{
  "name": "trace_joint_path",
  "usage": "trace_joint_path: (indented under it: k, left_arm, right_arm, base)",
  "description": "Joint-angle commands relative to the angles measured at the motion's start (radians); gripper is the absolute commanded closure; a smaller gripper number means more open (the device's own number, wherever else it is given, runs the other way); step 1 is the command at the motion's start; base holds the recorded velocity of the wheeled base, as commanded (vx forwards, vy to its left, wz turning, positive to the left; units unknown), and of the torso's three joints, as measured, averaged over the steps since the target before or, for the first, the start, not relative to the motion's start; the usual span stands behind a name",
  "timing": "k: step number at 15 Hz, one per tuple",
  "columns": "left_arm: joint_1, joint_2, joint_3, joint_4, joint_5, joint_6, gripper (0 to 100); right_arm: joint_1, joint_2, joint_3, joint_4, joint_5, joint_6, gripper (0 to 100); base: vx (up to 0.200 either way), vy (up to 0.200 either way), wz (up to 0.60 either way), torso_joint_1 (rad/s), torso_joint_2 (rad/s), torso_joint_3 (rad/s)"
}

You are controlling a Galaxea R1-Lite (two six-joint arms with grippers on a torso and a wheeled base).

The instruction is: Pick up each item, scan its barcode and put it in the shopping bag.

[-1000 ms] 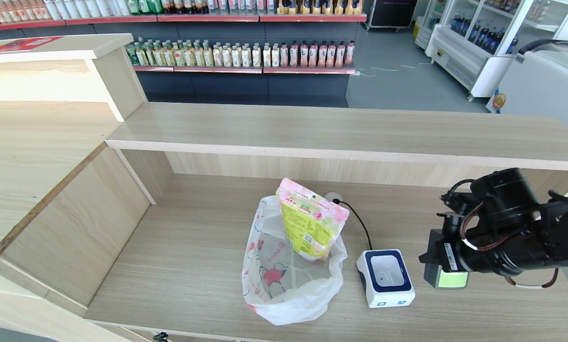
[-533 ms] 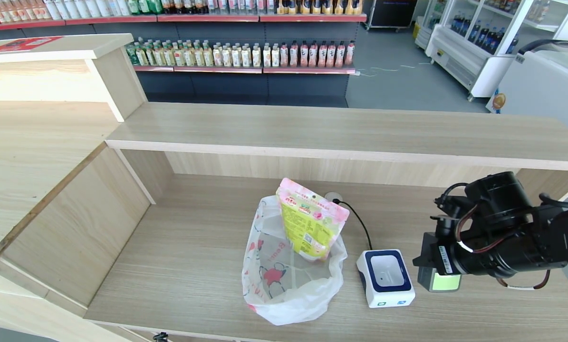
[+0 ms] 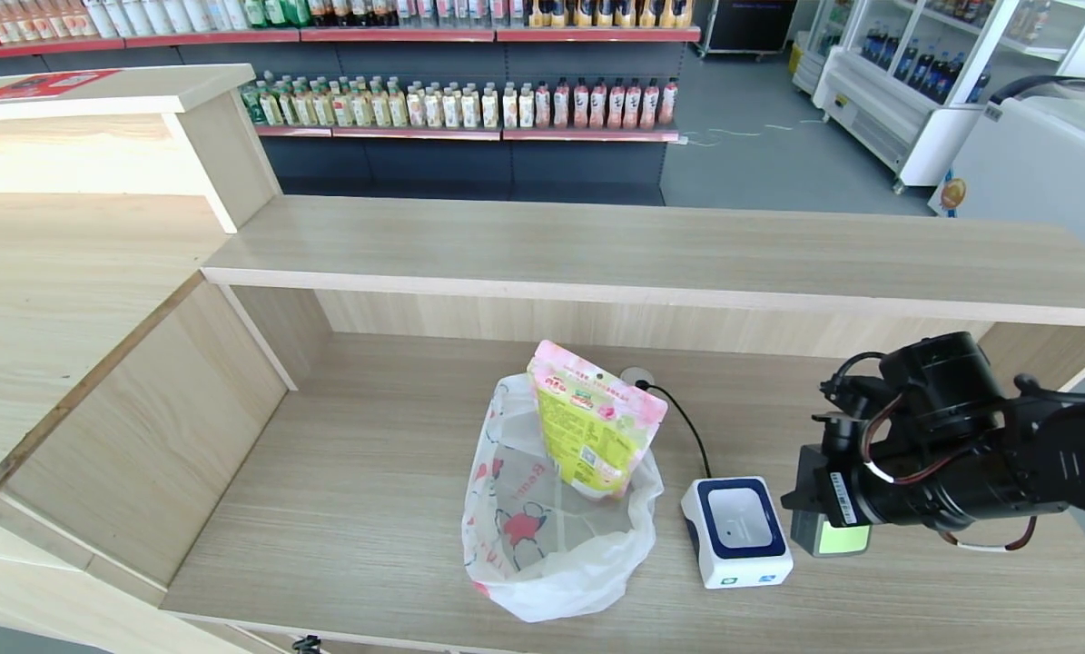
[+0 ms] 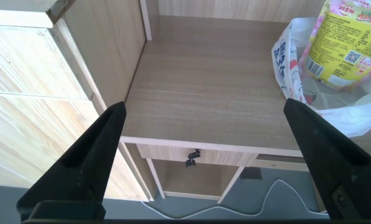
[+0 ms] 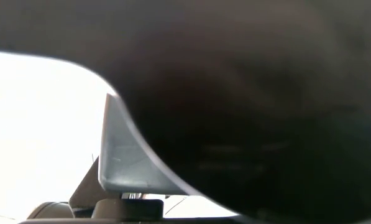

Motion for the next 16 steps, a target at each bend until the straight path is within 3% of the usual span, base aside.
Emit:
trace_joint_path:
  k: [1, 16]
  left_arm:
    - [0.000, 0.000, 0.000, 0.000, 0.000, 0.000, 0]
    - [0.000, 0.000, 0.000, 0.000, 0.000, 0.000, 0]
  right_arm:
    - [0.001, 0.014, 0.008, -0.013, 0.000, 0.000, 100]
    - [0.016, 0.052, 0.051, -0.169, 0.026, -0.045, 100]
  base:
    - [0.000, 0.000, 0.00, 0.000, 0.00, 0.000]
    - [0.000, 0.000, 0.00, 0.000, 0.00, 0.000]
